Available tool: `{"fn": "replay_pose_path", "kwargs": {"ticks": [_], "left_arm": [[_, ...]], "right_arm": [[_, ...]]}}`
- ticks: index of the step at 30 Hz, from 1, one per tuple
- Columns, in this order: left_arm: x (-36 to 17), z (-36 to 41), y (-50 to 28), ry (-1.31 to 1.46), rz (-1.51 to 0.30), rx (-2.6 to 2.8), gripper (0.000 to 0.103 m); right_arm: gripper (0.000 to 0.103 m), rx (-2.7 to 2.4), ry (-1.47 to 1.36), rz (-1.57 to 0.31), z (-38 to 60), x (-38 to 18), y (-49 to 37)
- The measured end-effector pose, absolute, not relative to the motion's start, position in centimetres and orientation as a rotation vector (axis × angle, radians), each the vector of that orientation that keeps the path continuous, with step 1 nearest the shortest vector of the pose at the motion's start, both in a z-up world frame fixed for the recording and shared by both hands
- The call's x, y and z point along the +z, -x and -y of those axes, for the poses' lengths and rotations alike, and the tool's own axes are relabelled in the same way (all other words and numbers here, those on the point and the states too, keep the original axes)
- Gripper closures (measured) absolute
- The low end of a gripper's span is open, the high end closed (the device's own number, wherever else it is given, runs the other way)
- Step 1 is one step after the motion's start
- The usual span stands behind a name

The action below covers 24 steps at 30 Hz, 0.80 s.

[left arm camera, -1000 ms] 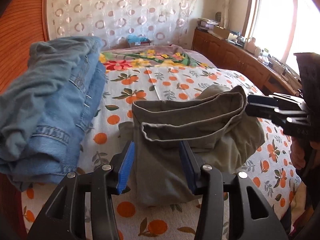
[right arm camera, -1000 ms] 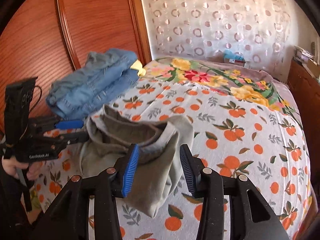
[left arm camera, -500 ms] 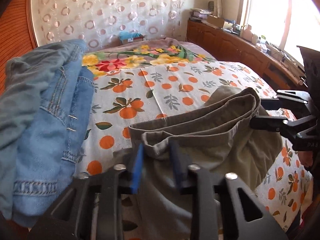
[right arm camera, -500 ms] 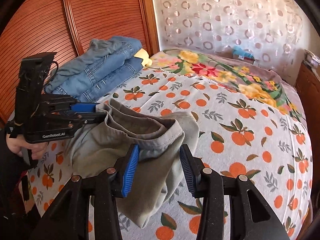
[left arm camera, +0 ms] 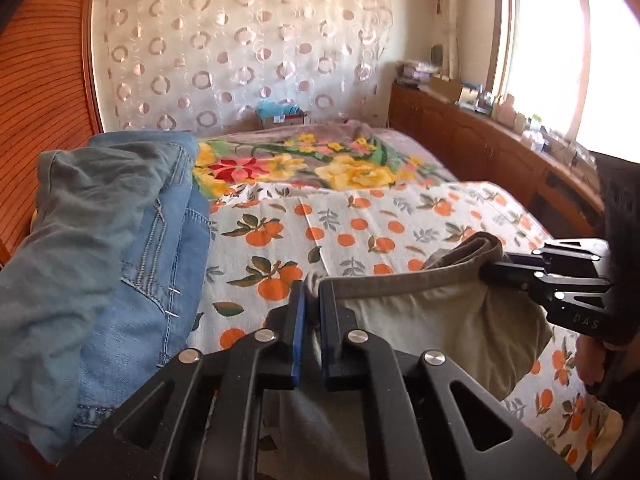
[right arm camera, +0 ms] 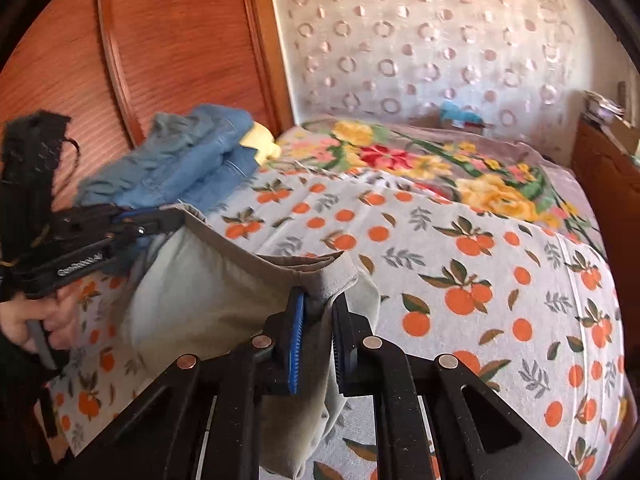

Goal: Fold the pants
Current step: 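Fold the hem end over toward the waistband with both tools and release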

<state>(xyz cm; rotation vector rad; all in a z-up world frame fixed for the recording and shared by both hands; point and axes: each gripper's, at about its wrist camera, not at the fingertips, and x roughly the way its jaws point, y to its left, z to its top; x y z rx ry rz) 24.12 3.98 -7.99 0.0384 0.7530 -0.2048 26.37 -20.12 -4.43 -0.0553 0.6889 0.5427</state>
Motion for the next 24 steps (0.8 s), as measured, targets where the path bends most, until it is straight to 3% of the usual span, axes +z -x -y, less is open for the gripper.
{"fn": "replay_pose_path", "kwargs": {"ticks": [3, 8, 24], "left_arm": [[-8.5, -3.8, -23.3, -0.053, -0.782, -0.217, 0.090], [-8.9, -4.5, -20.6, -0.044, -0.799, -0.209, 0.068], [-11.5, -5.5, -14.6, -0.055, -0.887, -0.195, 0.066]], "right_arm": [[0.077, 0.535, 0.045, -0.676, 20.5, -4.3, -25.2], [0.069, 0.504, 0.037, -0.670, 21.8, -3.6, -22.5], [0.059, 0.586, 0.011, -0.735, 23.8, -4.4, -17.4]]}}
